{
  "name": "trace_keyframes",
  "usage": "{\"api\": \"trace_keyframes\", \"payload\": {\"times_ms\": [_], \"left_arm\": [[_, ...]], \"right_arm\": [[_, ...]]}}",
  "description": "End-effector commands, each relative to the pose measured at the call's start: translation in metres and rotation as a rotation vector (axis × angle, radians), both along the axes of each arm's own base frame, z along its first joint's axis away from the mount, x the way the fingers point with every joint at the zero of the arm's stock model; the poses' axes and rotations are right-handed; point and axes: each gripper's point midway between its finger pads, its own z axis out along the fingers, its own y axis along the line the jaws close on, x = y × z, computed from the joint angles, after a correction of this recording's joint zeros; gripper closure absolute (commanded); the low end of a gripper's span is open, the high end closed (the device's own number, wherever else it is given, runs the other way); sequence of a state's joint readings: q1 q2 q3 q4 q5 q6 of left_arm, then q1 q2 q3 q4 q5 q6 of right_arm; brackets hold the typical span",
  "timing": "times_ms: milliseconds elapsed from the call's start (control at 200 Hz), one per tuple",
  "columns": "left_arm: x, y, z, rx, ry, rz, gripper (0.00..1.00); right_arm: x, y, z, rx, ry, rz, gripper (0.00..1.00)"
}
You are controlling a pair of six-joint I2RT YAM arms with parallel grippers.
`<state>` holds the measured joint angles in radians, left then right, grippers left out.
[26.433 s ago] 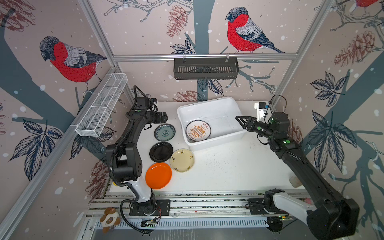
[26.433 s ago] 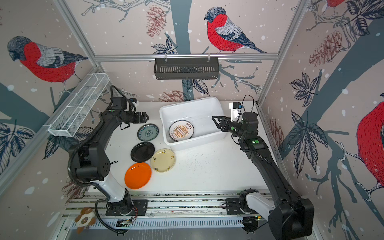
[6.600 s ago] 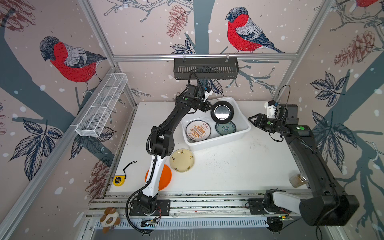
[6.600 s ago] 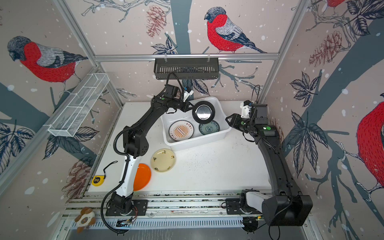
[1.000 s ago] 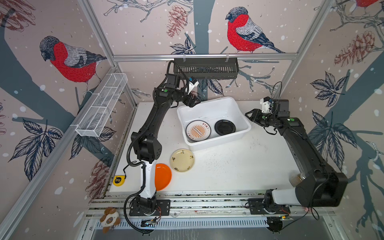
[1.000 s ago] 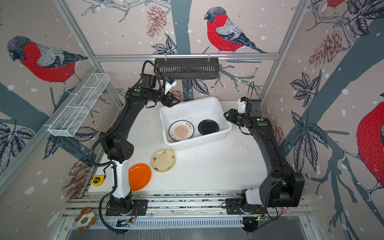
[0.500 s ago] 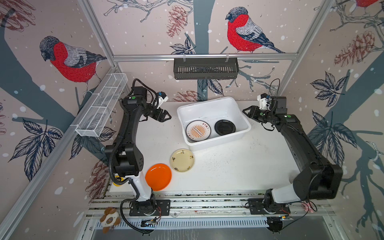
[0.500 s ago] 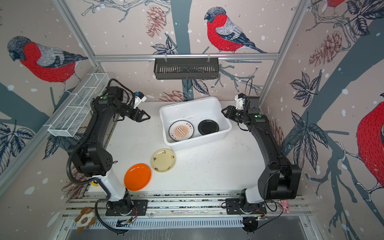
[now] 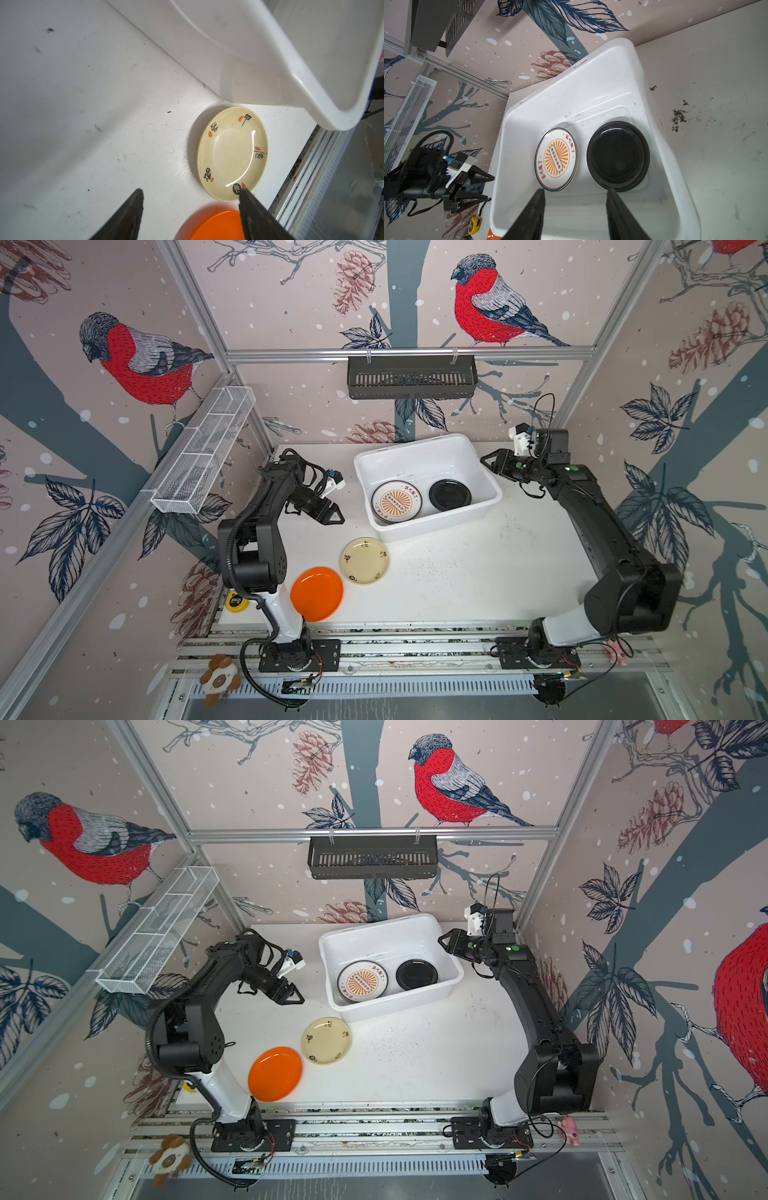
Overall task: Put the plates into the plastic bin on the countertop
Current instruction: 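Raise the left gripper out of the bin and swing it back, then lower the left gripper to the cream plate rim and grip it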
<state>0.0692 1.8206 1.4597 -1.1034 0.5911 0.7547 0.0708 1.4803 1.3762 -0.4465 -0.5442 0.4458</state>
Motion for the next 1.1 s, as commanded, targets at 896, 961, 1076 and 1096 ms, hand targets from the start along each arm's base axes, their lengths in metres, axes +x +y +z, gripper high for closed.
{"api": "trace_keyframes", "payload": {"times_ms": [896,961,1076,1096], "left_arm": [[-0.041,-0.037,-0.076,-0.049,0.244,-0.098,0.53],[-0.043,-0.038,-0.077,-0.048,0.250,-0.102,0.54],[-0.049,-0.038,-0.083,-0.024,0.257,-0.119,0.55],[-0.050,-0.037,-0.084,-0.020,0.257,-0.122,0.56]], "right_arm": [[-0.004,-0.003,-0.011,-0.008,0.015,-0.023,0.51],[-0.004,-0.003,-0.011,-0.008,0.015,-0.021,0.51],[-0.004,-0.003,-0.011,-0.010,0.014,-0.020,0.51],[-0.004,-0.003,-0.012,-0.010,0.016,-0.021,0.51]]}}
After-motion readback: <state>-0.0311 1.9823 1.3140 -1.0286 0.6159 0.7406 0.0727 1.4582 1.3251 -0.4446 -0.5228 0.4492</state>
